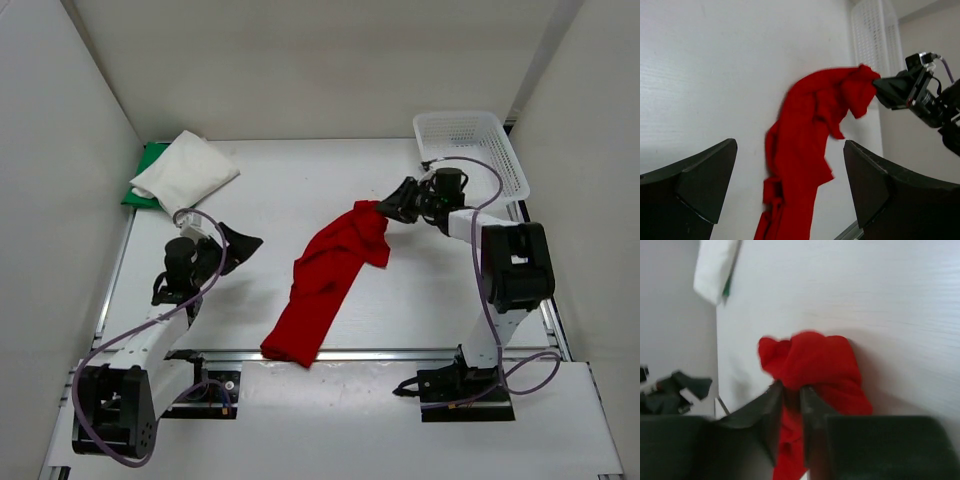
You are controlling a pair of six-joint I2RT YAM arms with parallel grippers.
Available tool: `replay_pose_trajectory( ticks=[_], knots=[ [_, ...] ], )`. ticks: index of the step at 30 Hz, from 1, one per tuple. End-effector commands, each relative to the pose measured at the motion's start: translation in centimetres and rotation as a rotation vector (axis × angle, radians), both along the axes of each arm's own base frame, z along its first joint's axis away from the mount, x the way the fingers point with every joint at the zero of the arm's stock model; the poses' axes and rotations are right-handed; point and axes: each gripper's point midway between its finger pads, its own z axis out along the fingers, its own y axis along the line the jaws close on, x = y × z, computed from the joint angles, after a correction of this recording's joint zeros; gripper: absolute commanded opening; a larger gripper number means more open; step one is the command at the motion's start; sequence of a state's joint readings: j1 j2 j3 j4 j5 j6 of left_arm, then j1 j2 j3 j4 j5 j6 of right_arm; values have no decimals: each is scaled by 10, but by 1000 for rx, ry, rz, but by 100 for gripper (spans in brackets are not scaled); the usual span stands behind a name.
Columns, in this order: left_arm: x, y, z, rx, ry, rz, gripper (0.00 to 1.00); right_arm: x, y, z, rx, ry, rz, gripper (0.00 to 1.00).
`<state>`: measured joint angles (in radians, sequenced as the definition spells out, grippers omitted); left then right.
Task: Fold and stack the t-shirts
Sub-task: Move the tshirt to the center of the board, then flatten out the tshirt
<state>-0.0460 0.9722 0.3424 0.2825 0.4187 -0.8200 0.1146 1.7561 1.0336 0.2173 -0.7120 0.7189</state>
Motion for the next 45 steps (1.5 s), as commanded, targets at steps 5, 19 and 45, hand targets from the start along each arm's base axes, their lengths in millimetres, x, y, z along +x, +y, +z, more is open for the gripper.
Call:
replay_pose_trajectory(
  ticks=[5, 19, 45],
  knots=[
    [-7, -7, -21, 156, 16, -5, 93, 54, -33, 84, -175, -255, -112, 49],
    [-67, -32, -86, 187, 164, -159, 50, -162, 154, -28, -642, -289, 463, 13],
    [-85, -31, -98, 174, 158, -171, 52, -177, 191, -84, -1078, -400, 499, 37]
  ],
)
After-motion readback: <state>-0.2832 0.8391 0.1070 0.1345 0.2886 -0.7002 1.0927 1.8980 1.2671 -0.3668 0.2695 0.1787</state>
